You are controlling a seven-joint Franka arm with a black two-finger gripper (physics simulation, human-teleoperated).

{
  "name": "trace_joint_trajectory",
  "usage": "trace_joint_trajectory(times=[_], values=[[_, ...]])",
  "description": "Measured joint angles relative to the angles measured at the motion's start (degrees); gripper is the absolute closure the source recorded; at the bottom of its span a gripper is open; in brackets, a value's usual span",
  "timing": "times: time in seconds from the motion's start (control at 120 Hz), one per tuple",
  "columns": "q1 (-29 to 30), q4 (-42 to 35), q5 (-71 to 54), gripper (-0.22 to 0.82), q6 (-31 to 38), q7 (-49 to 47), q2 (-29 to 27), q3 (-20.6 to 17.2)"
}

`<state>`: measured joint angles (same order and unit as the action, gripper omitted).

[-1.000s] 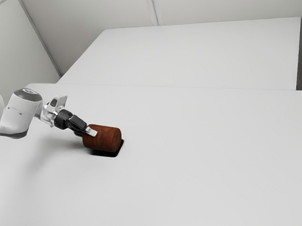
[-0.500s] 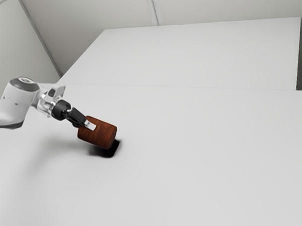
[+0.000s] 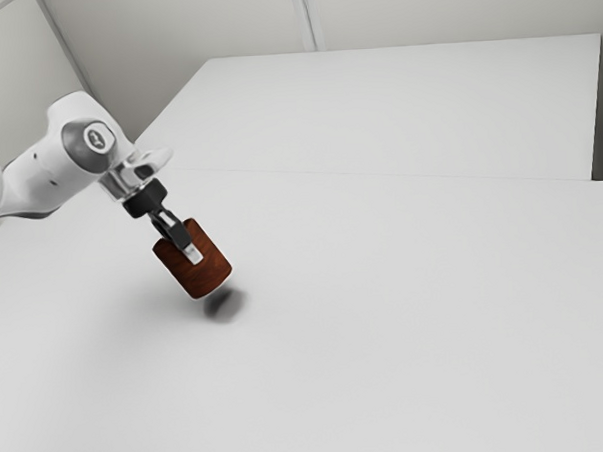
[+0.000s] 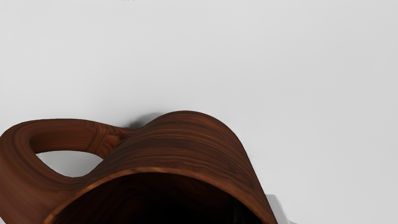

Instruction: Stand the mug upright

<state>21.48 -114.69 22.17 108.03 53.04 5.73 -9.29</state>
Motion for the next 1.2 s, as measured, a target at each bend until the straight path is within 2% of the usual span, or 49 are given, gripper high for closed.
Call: trace_joint_trajectory(times=[0.342,0.733,0.875,0.958,1.067,1.2], values=[[-0.4,-8.5,-5.9,0.75,17.5,0.8,-3.3,-4.1],[-0.1,-12.7,-9.8,0.75,23.4,1.9,-3.9,-4.6],[0.4,-12.7,-9.9,0.43,24.0,2.4,-3.7,-4.7],[0.4,-12.7,-9.9,0.29,24.2,2.6,-3.7,-4.7],[0.4,-12.7,-9.9,0.18,24.3,2.8,-3.7,-4.7],[0.2,-12.6,-9.9,0.09,24.2,3.1,-4.3,-4.7]])
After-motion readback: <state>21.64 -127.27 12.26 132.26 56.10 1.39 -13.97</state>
